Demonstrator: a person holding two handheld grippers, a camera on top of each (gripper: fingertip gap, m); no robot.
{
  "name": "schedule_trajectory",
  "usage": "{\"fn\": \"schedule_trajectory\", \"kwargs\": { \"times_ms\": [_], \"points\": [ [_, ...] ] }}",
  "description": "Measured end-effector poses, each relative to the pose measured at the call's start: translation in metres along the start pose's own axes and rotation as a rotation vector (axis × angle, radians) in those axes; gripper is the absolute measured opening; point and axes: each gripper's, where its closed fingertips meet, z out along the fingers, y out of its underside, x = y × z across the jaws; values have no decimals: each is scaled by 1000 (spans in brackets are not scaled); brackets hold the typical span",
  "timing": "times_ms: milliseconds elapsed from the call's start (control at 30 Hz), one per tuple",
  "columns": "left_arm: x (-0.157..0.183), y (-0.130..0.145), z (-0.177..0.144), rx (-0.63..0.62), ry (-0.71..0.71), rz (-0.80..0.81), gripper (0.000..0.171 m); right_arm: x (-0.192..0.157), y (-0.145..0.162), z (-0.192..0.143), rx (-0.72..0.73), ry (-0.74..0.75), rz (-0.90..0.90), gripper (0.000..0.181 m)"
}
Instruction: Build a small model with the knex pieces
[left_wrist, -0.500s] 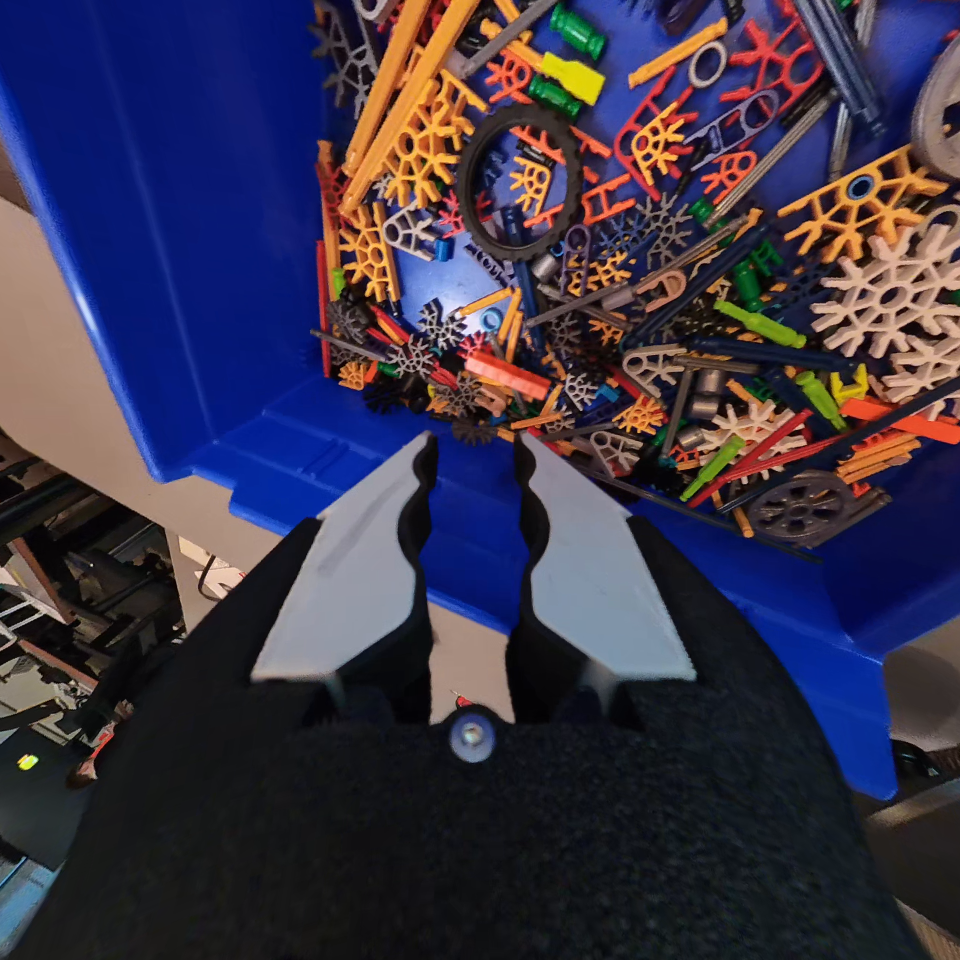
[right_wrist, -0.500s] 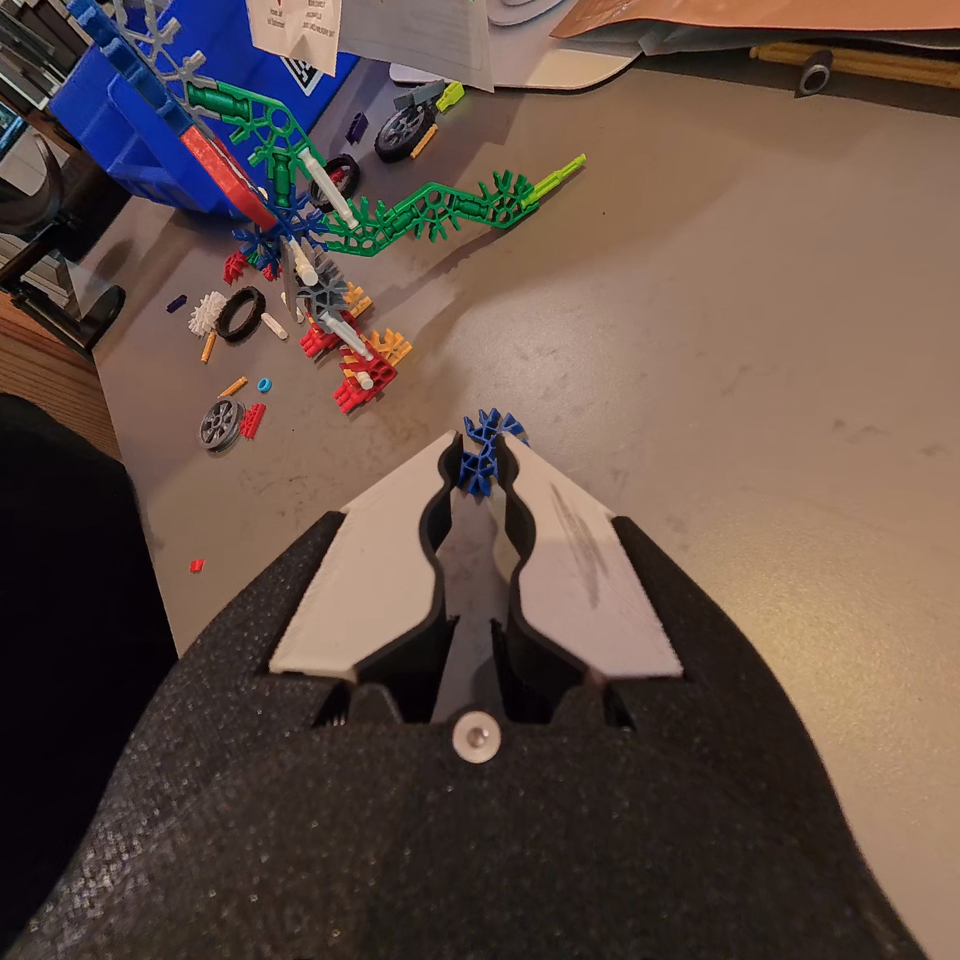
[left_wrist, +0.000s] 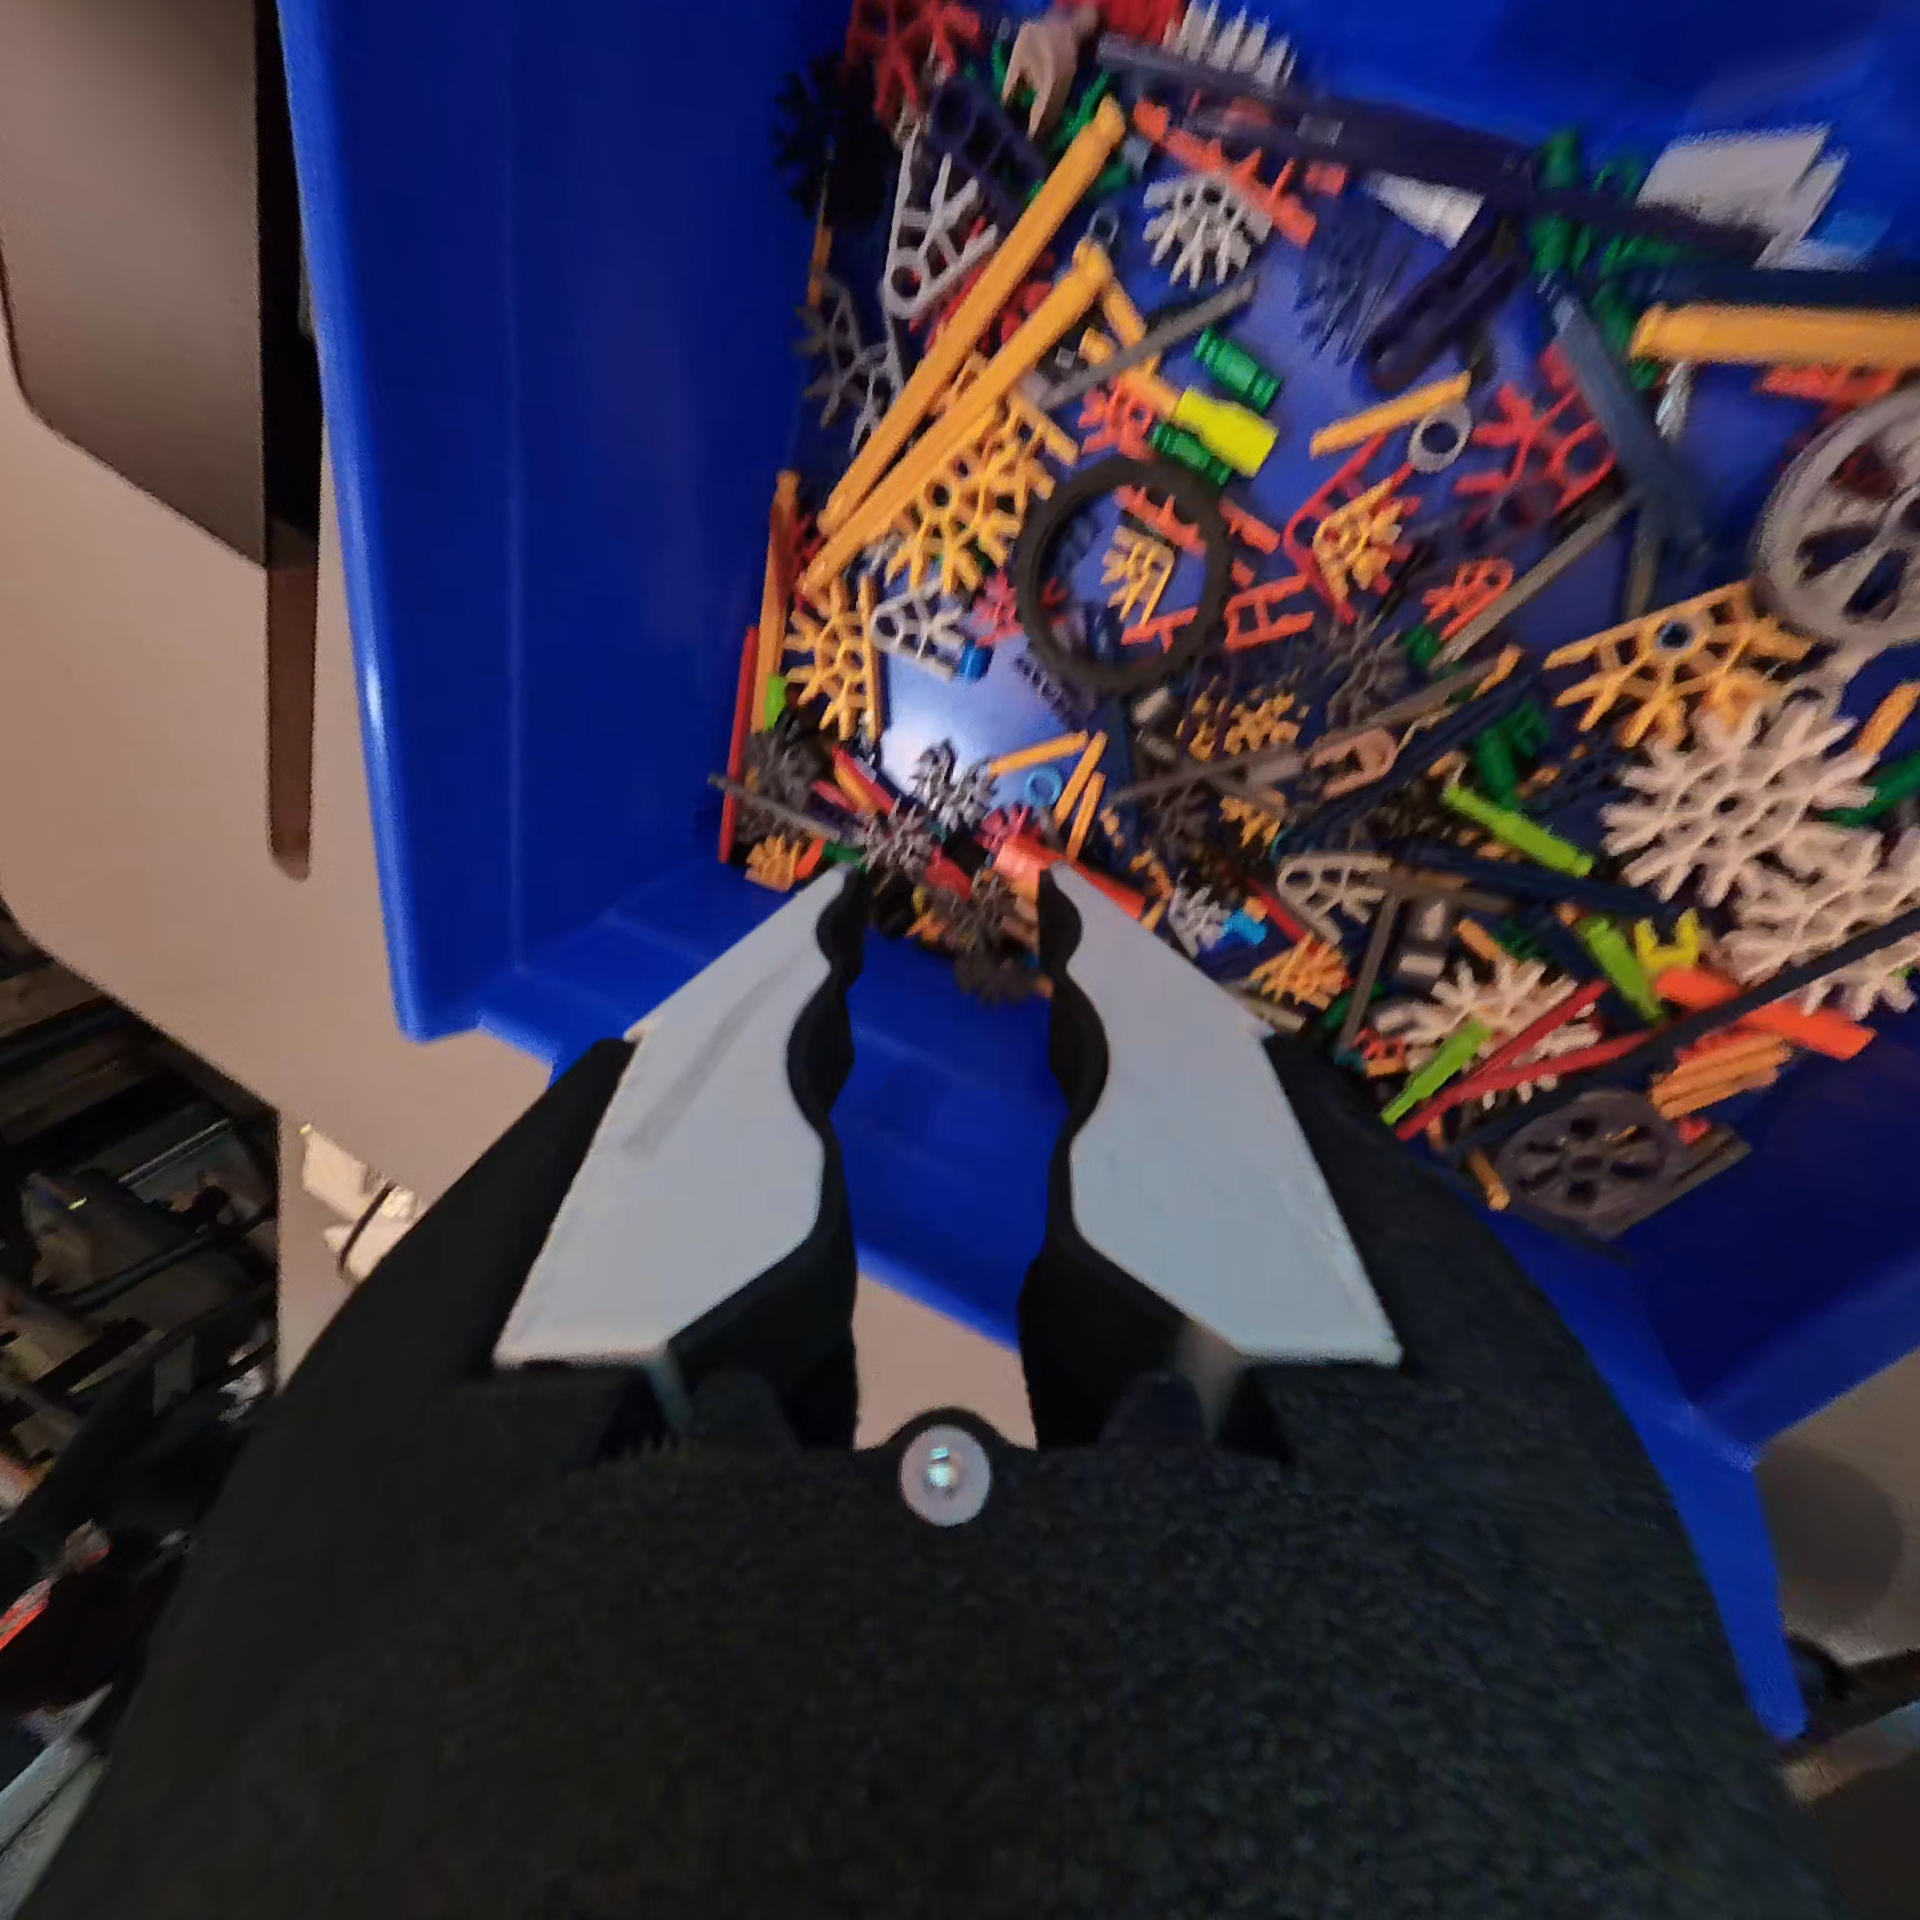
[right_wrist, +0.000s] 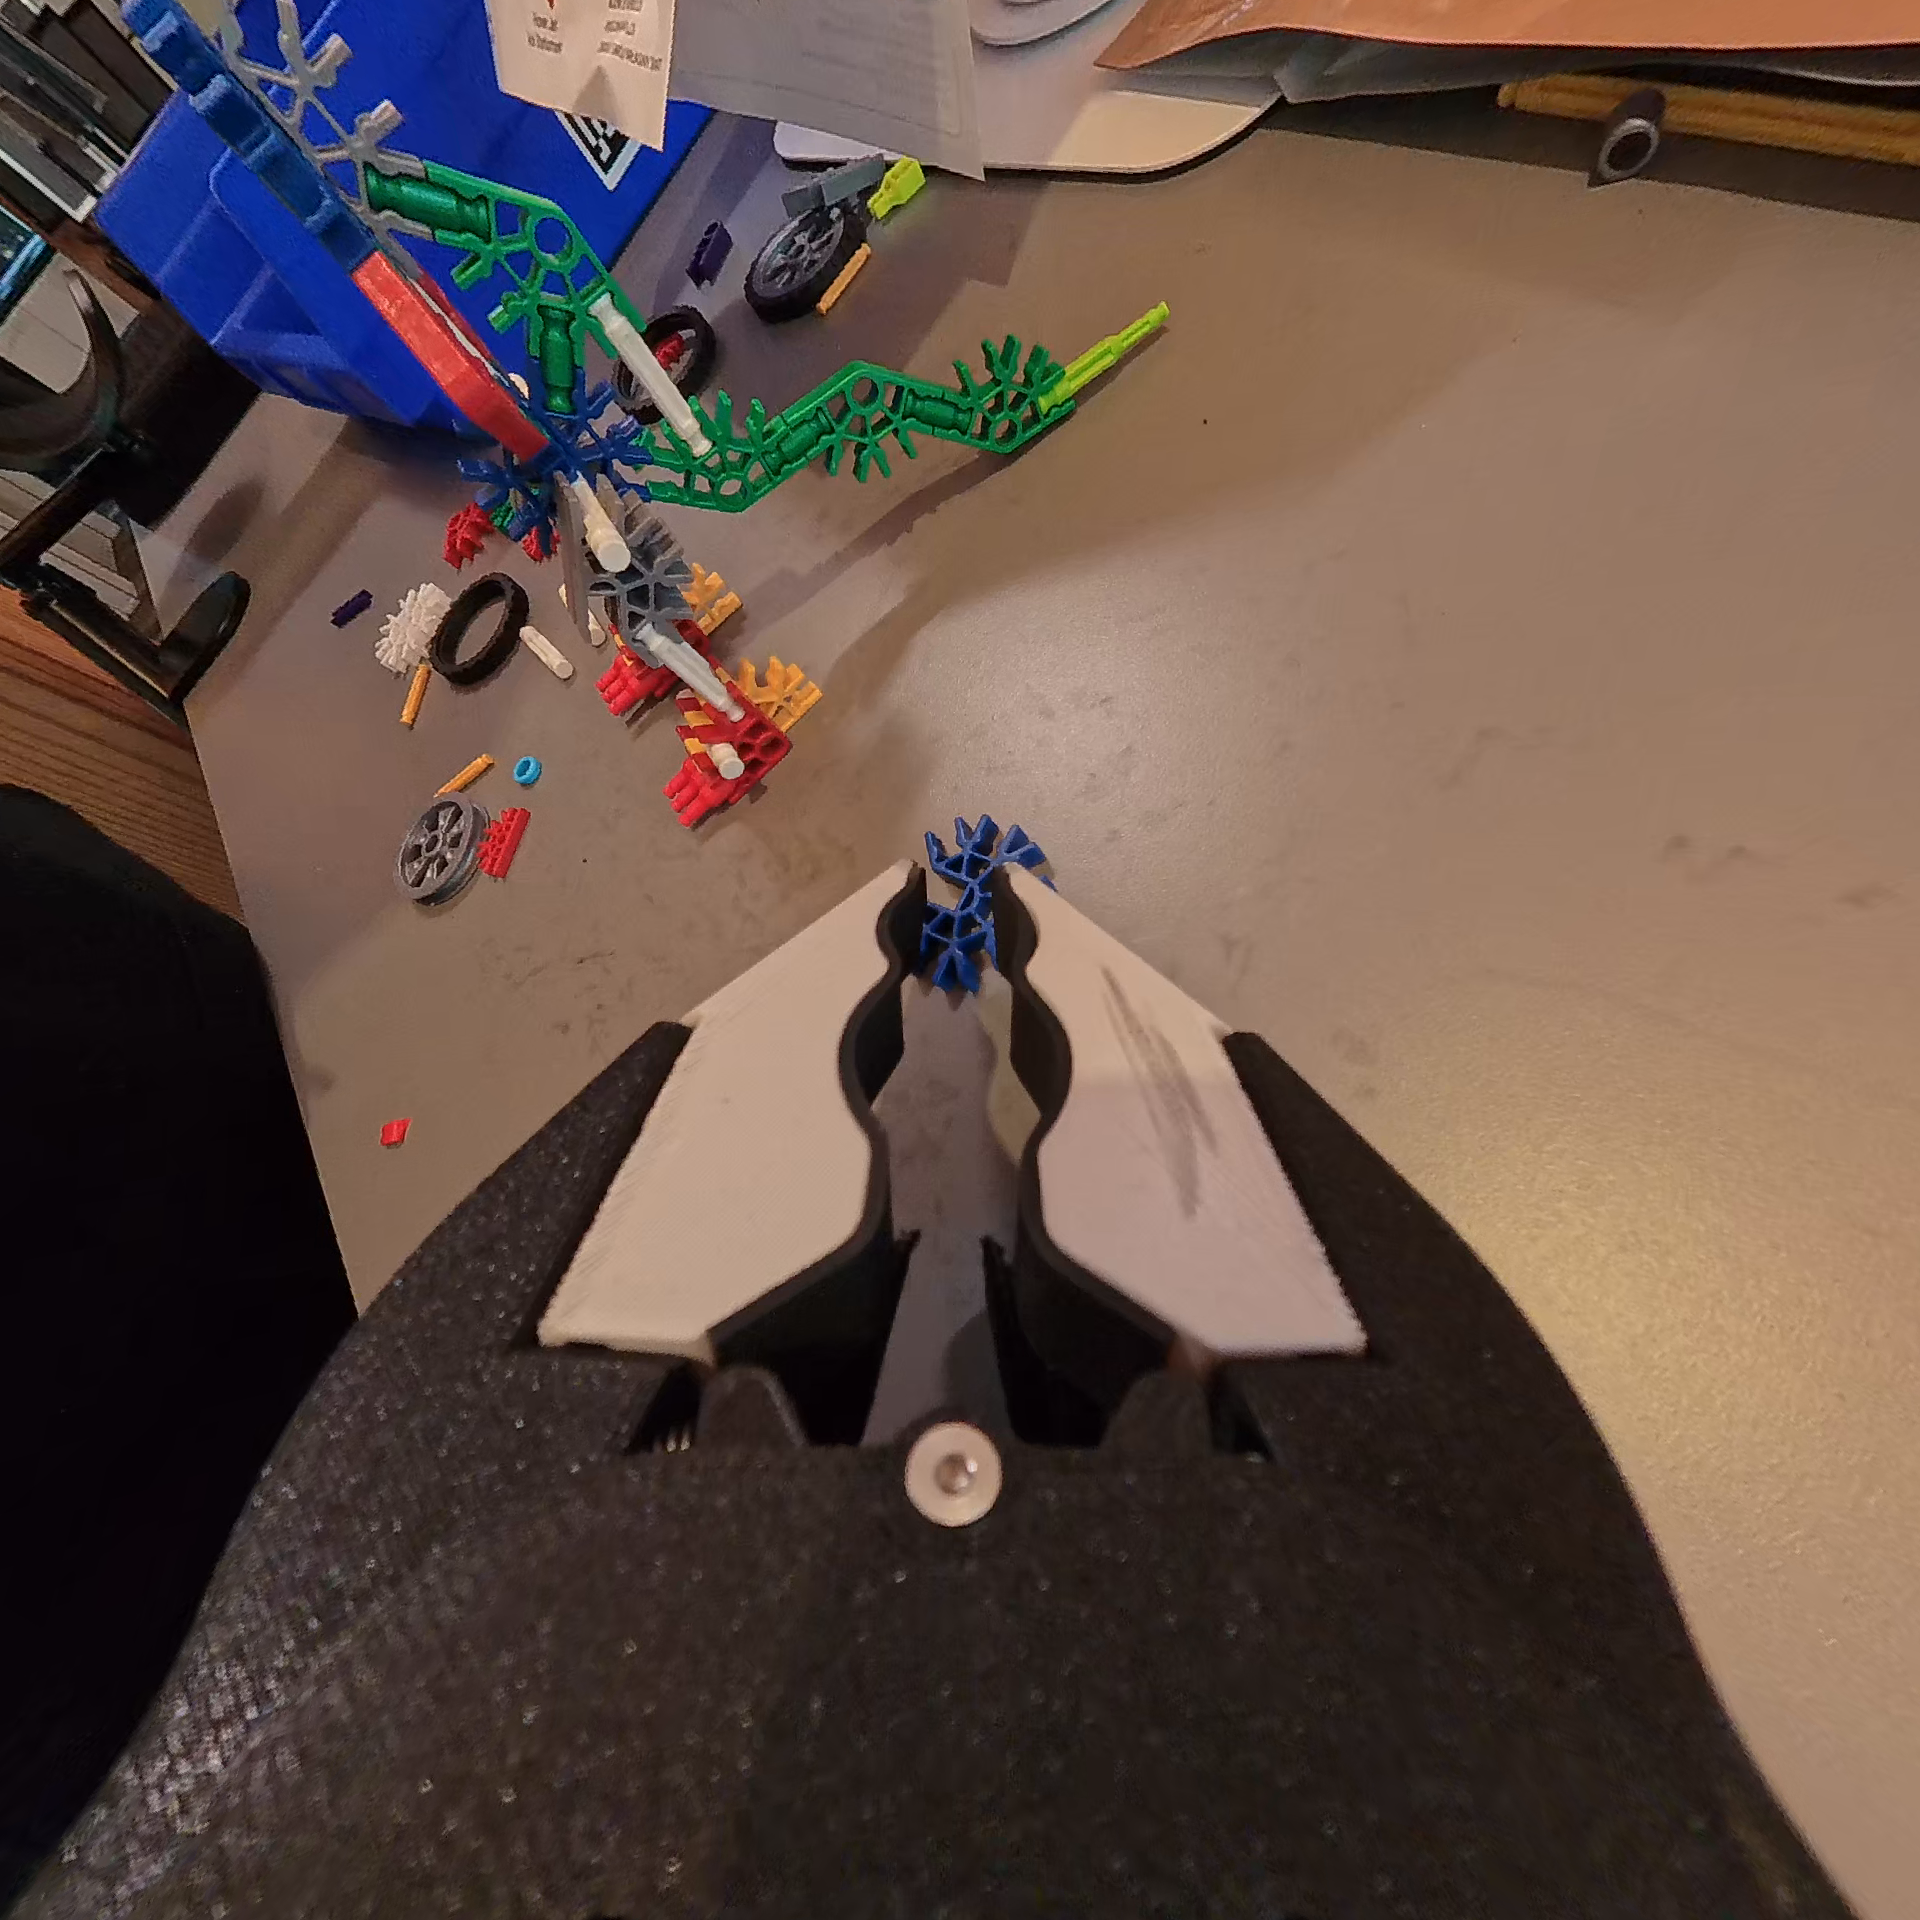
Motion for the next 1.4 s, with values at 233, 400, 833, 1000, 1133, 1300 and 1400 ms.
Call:
{"fn": "schedule_trajectory", "kwargs": {
  "times_ms": [233,400,833,1000,1133,1300,1400],
  "points": [
    [3,-43,40,77,57,-185,39,0,0,0,4,1,-1,13],
    [-1,-57,56,99,63,-229,40,0,-1,-1,10,2,-3,13],
    [15,-58,55,142,148,-286,14,-2,-1,-1,12,-12,-2,13],
    [29,-47,50,110,152,-277,0,-2,-2,-2,19,-11,-7,13],
    [36,-43,46,102,142,-276,0,-2,-2,-3,22,-13,-9,13],
    [33,-46,47,118,144,-290,33,-3,-2,-3,22,-17,-10,13],
    [27,-47,54,94,113,-264,37,-3,-2,-3,22,-19,-11,13]
  ]
}}
